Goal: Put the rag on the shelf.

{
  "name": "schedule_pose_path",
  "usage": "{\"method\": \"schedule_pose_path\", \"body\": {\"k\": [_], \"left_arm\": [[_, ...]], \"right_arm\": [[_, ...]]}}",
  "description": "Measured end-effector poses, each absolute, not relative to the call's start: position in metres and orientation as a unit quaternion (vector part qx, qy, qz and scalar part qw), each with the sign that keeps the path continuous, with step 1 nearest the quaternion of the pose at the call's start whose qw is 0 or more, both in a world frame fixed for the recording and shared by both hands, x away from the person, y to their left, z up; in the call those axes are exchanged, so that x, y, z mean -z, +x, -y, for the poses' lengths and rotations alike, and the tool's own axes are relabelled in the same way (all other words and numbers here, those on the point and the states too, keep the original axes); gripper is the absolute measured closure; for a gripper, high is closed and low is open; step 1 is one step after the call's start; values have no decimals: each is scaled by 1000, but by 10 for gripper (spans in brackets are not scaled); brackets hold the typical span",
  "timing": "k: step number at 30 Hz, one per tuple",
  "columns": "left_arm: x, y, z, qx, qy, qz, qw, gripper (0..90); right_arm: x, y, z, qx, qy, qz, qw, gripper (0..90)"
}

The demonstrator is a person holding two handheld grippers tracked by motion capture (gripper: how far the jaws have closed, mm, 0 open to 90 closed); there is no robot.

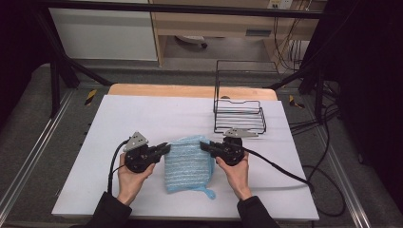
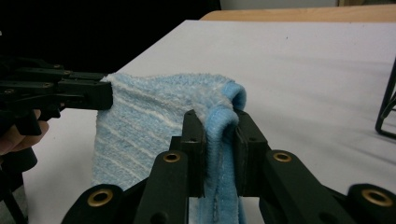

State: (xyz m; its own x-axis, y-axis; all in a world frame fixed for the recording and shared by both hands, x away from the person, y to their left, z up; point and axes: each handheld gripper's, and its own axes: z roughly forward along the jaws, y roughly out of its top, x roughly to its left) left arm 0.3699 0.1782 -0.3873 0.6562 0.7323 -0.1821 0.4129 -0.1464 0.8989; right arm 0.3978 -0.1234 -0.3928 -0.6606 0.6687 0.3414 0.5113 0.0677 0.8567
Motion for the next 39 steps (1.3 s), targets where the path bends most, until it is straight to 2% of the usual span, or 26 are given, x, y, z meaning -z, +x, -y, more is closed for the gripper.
{"method": "schedule_pose_path", "body": {"k": [3, 32, 39], "left_arm": [[381, 367, -177, -164, 739, -378, 534, 817], [333, 366, -157, -204, 704, -338, 591, 819], [322, 371, -142, -208, 693, -327, 608, 819]], "right_arm": [[386, 395, 124, -551, 394, -730, 90, 778], [334, 371, 144, -607, 362, -688, 164, 780], [318, 365, 157, -616, 362, -670, 202, 782]]}}
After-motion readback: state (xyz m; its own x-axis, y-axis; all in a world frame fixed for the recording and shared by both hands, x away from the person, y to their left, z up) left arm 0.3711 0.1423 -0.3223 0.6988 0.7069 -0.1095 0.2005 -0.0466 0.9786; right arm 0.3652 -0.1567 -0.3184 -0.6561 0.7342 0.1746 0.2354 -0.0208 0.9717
